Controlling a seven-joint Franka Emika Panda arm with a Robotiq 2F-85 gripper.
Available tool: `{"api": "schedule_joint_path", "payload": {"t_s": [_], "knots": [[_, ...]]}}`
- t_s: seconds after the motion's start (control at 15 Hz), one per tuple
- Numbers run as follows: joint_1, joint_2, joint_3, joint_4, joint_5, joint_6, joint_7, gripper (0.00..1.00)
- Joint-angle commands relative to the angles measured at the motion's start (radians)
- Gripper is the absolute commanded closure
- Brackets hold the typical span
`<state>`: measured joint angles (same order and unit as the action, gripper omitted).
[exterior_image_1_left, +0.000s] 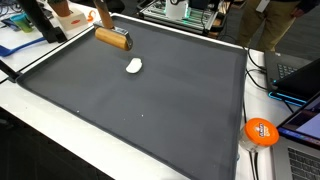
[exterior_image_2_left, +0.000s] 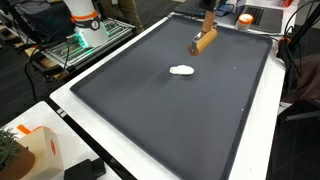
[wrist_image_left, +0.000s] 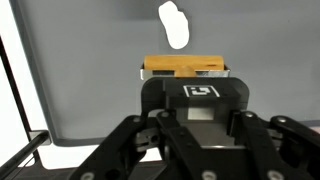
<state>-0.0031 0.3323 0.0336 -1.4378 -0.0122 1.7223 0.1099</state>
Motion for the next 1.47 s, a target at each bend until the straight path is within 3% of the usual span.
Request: {"api": "schedule_joint_path", "payload": {"t_s": [0.0,0.93,1.0,1.27,1.33,1.4], "knots": [[0.004,0.078,-0.015,0.138,0.017,-0.104,-0.007,0.78],[0.008,0.373,-0.029,0.559,0.026,-0.319,0.04,0.78],[0.004,0.312,-0.018,0.454,0.002,-0.276,0.013,0.53],[0.004,0.361,-0.018,0.517,0.003,-0.277,0.026,0.53],[0.0,0.367,-0.017,0.52,0.014,-0.257,0.04,0.78],[-0.001,0.375,-0.018,0.528,0.014,-0.253,0.042,0.78]]}}
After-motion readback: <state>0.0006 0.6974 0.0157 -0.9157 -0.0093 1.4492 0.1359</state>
